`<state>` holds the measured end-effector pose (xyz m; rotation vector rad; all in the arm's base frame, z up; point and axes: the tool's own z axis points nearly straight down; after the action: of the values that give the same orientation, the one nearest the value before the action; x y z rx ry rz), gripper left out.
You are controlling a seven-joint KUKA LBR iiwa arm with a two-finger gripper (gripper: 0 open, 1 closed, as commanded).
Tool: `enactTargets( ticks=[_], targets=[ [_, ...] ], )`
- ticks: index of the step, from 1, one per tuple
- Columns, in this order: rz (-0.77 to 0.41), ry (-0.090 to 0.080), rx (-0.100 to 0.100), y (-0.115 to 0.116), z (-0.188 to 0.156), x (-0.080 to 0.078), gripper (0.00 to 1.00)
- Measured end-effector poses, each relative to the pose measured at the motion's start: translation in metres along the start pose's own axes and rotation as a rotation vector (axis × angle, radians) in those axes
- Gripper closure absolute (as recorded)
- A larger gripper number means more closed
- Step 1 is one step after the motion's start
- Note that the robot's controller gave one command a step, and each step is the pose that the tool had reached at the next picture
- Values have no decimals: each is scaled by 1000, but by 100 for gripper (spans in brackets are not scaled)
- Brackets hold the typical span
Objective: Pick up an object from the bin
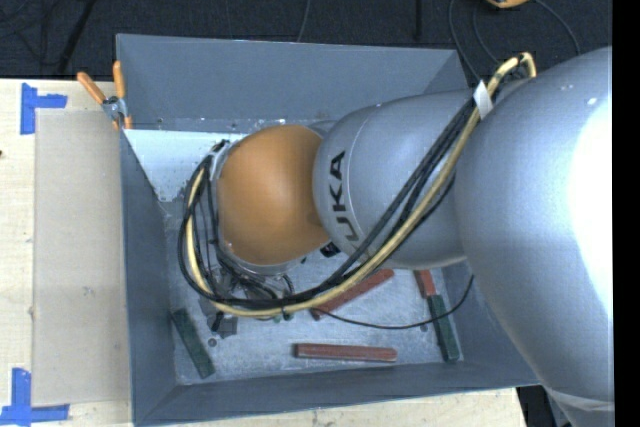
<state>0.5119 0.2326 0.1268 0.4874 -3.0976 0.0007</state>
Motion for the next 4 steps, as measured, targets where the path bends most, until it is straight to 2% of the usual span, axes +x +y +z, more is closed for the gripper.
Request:
enactTargets(
  ticks=[1, 2, 3, 4],
  targets=[
    [39, -6, -1, -58, -38, 10, 100],
    [74, -2, 6, -58, -82, 12, 100],
    [47, -13, -3, -20, -98, 11, 100],
    [119, -6, 0, -65, -38, -33, 0]
  ],
)
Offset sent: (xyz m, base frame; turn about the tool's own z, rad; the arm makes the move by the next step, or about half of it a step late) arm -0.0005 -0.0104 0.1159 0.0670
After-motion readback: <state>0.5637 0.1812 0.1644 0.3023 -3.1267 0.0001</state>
